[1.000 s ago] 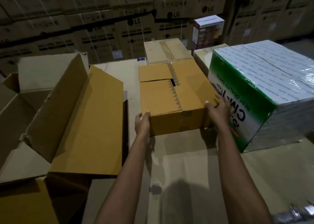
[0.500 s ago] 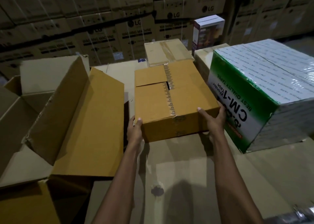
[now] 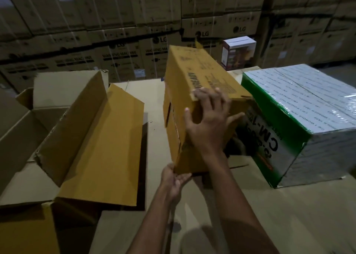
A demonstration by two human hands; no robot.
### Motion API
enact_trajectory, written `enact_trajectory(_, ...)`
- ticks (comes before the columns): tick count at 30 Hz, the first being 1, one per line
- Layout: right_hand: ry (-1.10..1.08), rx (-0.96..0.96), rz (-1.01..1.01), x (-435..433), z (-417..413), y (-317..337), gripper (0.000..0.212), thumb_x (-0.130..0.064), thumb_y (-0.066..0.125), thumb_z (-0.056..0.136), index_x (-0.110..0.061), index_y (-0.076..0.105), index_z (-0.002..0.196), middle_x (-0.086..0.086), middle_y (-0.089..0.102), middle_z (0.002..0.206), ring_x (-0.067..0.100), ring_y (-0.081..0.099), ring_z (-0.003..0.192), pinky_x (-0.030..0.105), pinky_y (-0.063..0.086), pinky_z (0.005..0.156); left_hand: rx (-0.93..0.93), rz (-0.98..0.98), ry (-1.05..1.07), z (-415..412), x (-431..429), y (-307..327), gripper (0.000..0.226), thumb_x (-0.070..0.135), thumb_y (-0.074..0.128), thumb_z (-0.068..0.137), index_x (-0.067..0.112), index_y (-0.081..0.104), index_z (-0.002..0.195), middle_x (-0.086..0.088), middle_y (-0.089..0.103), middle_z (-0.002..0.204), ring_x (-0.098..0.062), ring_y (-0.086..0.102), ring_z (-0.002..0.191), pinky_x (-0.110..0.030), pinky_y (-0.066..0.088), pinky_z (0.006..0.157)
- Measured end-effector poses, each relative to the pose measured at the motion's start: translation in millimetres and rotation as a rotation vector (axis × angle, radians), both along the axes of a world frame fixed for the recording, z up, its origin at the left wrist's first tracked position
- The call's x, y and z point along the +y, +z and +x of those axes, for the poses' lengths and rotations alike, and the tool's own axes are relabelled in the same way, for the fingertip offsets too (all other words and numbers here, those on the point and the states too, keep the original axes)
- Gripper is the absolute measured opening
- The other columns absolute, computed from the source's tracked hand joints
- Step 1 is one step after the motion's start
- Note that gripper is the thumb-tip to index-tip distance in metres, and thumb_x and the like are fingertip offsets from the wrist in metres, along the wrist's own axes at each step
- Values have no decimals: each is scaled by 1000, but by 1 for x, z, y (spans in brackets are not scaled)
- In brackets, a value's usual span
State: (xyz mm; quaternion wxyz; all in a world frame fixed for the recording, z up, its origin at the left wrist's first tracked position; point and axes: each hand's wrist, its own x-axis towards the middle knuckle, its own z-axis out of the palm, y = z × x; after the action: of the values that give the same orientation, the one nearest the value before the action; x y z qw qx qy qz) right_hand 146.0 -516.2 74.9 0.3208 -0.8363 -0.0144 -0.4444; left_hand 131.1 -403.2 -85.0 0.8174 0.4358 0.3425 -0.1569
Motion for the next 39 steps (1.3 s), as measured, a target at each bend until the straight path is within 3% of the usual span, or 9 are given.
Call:
enact_trajectory(4,-28,-52,-232,28,-13,-17,40,-37,71,86,-36,68,127,-11,60,139,23,40,146,91,4,103,85,63,-187,-8,-15,13,31,11,33,108,6,61,97,-14,71,72,-27,68,71,-36,64,56)
enact_trajectory(7,-82,-76,-261,28,-14,-37,41,-37,71,88,-37,68,128,-10,62,139,24,42,147,90,6,103,136,154,-316,-10,1,19,30,31,43,106,6,59,108,-19,63,98,-37,67,99,-51,58,94)
enact_trajectory(9,-99,-75,-231,23,-16,-42,42,-37,71,88,-38,66,130,-10,60,141,24,40,148,89,6,104,116,285,-413,-13,11,23,30,32,45,104,9,63,113,-11,56,86,-29,61,77,-46,60,81)
enact_trajectory(14,62,-76,-272,19,-22,-49,62,-44,70,91,-38,49,150,0,37,164,29,24,157,84,0,111,-409,624,-145,-3,28,103,35,42,52,103,18,77,109,-5,74,97,-28,69,92,-48,57,78)
enact_trajectory(19,89,-260,385,-8,-41,-89,43,-34,60,95,-17,51,134,11,39,143,17,38,140,37,37,114,-1134,1209,114,-10,1,201,34,47,54,101,24,71,120,3,69,118,-17,60,115,-35,49,93)
enact_trajectory(25,-337,302,1373,-95,-19,-148,39,-46,50,101,-17,57,128,12,51,138,29,56,122,42,54,99,-1505,2112,-428,-15,-100,198,62,63,69,82,24,65,130,-11,58,140,-32,40,141,-55,26,117)
enact_trajectory(29,-277,498,1820,-132,-30,-189,40,-54,41,106,-21,56,88,-1,56,61,12,55,39,16,43,36,-1462,2433,-804,9,-130,171,78,42,81,74,17,53,142,-21,39,157,-39,27,150,-66,15,122)
enact_trajectory(34,-125,514,1914,-129,-39,-192,58,-50,30,111,-9,52,145,14,53,147,28,59,129,41,51,105,-1307,2570,-698,22,-128,166,48,21,74,78,13,65,124,-21,53,141,-39,42,138,-58,24,119)
enact_trajectory(39,-124,596,1875,-114,-34,-191,33,-46,39,110,-21,53,94,6,57,90,16,54,75,18,52,54,-1297,2525,-413,37,-101,181,21,18,68,83,14,74,103,-16,69,115,-36,61,114,-51,41,92)
